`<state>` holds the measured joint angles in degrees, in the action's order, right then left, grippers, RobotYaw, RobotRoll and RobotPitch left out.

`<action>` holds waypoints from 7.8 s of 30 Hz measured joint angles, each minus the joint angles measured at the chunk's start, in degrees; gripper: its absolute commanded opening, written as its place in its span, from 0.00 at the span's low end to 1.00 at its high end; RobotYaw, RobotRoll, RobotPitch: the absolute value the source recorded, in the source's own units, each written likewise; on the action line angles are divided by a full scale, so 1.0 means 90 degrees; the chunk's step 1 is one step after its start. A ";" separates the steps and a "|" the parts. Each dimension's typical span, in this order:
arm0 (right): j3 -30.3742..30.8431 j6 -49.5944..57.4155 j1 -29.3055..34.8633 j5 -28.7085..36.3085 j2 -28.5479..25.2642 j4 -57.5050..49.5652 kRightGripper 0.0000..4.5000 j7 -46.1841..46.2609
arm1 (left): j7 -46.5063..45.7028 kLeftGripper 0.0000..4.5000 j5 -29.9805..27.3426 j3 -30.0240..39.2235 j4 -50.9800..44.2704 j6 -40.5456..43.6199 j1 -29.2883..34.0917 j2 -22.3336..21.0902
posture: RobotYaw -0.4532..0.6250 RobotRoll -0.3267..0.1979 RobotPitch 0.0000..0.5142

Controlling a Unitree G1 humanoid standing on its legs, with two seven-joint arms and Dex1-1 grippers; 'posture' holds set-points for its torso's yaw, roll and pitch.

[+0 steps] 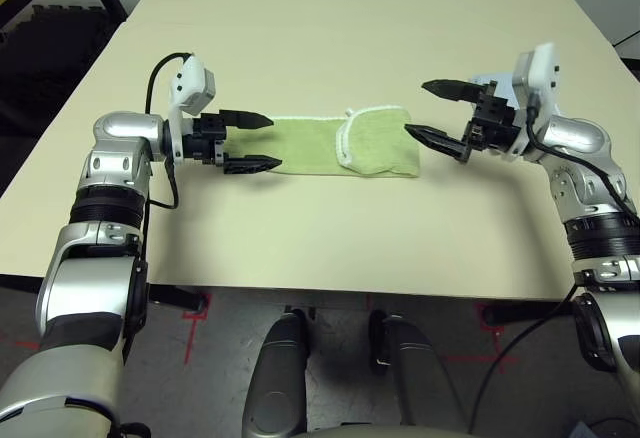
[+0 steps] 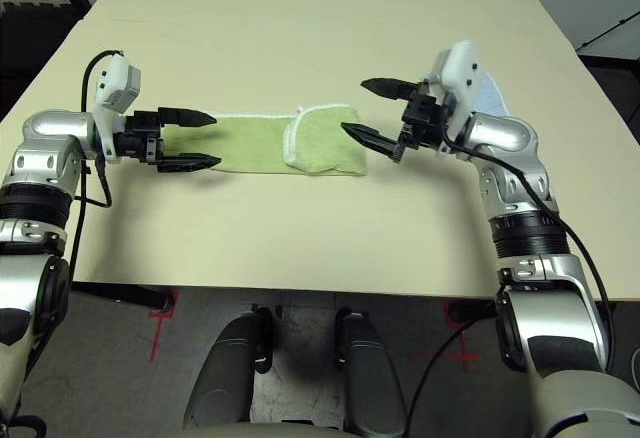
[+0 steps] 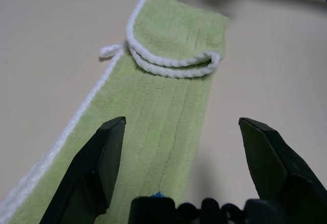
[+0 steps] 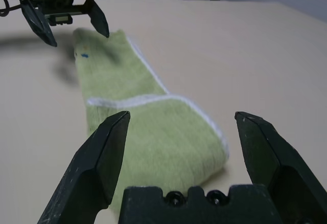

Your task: Fold the towel and set it aside.

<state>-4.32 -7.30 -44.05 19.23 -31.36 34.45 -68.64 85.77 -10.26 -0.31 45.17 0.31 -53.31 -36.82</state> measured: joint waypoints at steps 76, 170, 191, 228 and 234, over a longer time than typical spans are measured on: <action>-0.0172 -0.0584 -0.1536 -0.1476 0.2071 0.3660 0.00 0.2639 | 0.0303 1.00 -0.0603 0.0172 -0.0690 -0.0267 0.0314 0.0140 | 0.54 0.62 0.33; -0.0277 -0.0913 0.0769 0.0135 -0.0404 0.0292 0.99 -0.1738 | -0.5333 1.00 -0.1981 0.2361 -0.1119 0.8105 0.0113 0.0123 | 0.53 0.62 0.29; -0.0276 -0.0918 0.0827 0.0082 -0.0404 0.0212 1.00 -0.1715 | -0.5698 0.37 -0.1981 0.2525 -0.0635 0.7529 0.0085 0.0030 | 0.53 0.62 0.29; -0.0241 -0.1066 0.0668 -0.0039 -0.0382 0.0485 1.00 -0.1630 | -0.3592 0.01 -0.0939 0.0202 -0.0643 0.6346 -0.0850 -0.1207 | 0.56 0.62 0.27; -0.0235 -0.1076 0.0607 -0.0059 -0.0387 0.0722 1.00 -0.1620 | -0.2922 0.01 -0.1164 -0.0068 -0.1608 0.6719 -0.1455 -0.1013 | 0.56 0.62 0.26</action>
<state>-6.44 -16.98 -38.59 18.70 -34.84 40.94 -83.22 59.47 -20.74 -0.92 30.70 60.78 -66.41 -45.93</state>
